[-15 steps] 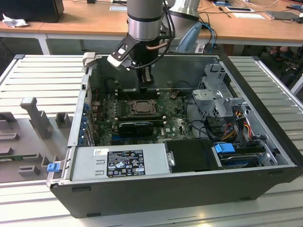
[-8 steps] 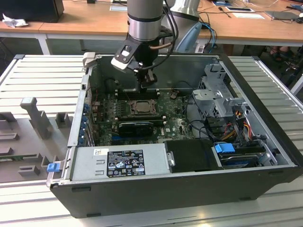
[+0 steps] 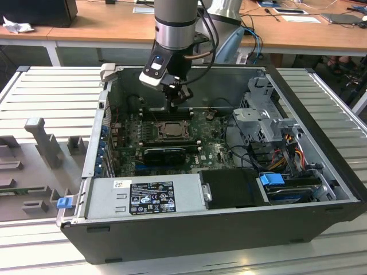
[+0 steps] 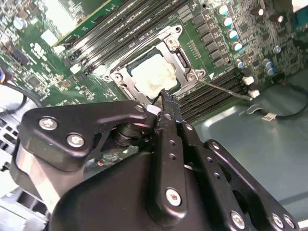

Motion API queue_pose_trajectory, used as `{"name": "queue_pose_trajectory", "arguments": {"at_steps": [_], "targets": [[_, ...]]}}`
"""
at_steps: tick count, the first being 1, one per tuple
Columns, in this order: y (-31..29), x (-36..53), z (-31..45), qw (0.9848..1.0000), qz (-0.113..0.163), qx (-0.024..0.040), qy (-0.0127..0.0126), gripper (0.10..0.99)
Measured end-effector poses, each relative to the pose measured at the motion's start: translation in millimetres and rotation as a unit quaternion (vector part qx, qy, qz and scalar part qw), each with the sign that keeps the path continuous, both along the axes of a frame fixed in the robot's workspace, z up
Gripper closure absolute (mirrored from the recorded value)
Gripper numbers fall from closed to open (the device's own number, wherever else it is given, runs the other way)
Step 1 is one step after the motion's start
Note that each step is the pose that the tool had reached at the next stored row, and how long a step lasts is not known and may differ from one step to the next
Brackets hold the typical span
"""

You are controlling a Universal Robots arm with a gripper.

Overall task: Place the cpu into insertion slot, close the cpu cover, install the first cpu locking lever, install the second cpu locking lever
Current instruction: 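Install the first cpu locking lever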

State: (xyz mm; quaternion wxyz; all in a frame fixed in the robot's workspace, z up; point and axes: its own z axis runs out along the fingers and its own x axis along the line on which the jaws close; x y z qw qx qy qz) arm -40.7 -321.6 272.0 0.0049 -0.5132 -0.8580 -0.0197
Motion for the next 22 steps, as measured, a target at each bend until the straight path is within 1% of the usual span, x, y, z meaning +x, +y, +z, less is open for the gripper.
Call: {"name": "queue_pose_trajectory", "arguments": {"at_steps": [2,3,7,9,11,13,15,16,17,18,20,22], "targets": [[0.0,0.0,0.0,0.9996,0.030,0.0000,0.0000,0.980],[0.0,0.0,0.0,0.9992,0.039,0.0000,0.0000,0.980],[0.0,0.0,-0.1,0.9984,0.056,0.0000,0.0000,0.980],[0.0,0.0,-0.2,0.9975,0.070,0.0000,0.0000,0.980],[0.0,0.0,-0.1,0.9963,0.086,0.0000,0.0000,0.980],[0.0,0.0,-0.1,0.9940,0.110,0.0000,0.0000,0.980],[0.0,0.0,-0.2,0.9925,0.122,0.0000,0.0000,0.980],[0.0,0.0,-0.2,0.9914,0.131,0.0000,0.0000,0.980],[0.0,0.0,-0.2,0.9906,0.137,0.0000,0.0000,0.980],[0.0,0.0,-0.1,0.9893,0.146,0.0000,0.0000,0.980],[0.0,0.0,-0.2,0.9874,0.158,0.0000,0.0000,0.980],[0.0,0.0,-0.2,0.9848,0.174,0.0000,0.0000,0.980]]}}
